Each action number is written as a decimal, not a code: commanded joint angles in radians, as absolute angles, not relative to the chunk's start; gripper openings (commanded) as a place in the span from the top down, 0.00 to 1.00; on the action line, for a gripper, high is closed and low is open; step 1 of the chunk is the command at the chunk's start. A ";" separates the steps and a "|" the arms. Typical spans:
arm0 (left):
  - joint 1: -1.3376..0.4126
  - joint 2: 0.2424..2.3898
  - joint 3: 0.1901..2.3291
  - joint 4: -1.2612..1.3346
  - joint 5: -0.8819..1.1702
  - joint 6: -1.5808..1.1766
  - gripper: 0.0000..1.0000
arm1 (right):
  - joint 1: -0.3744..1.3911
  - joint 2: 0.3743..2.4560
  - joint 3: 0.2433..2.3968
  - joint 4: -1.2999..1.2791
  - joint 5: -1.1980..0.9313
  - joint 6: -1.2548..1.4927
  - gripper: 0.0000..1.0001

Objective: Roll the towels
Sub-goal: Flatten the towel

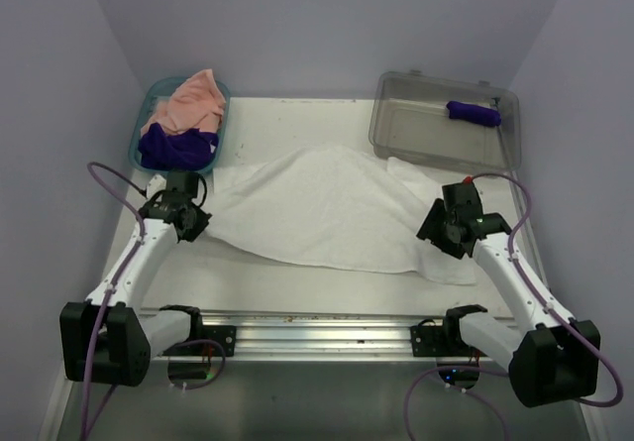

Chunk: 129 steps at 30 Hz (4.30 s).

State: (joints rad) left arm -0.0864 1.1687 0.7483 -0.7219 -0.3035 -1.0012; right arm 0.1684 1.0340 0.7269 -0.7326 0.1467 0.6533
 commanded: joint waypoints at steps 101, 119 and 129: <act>0.147 1.003 1.420 -0.868 -0.084 -0.692 1.00 | -0.114 0.980 1.323 -0.736 0.139 0.677 1.00; 0.117 0.782 1.855 -0.864 -0.106 -0.603 1.00 | -0.032 0.773 1.919 -0.976 0.523 0.485 1.00; 0.103 0.678 1.653 -0.829 -0.149 -0.601 1.00 | 0.048 0.696 1.759 -0.967 0.653 0.431 1.00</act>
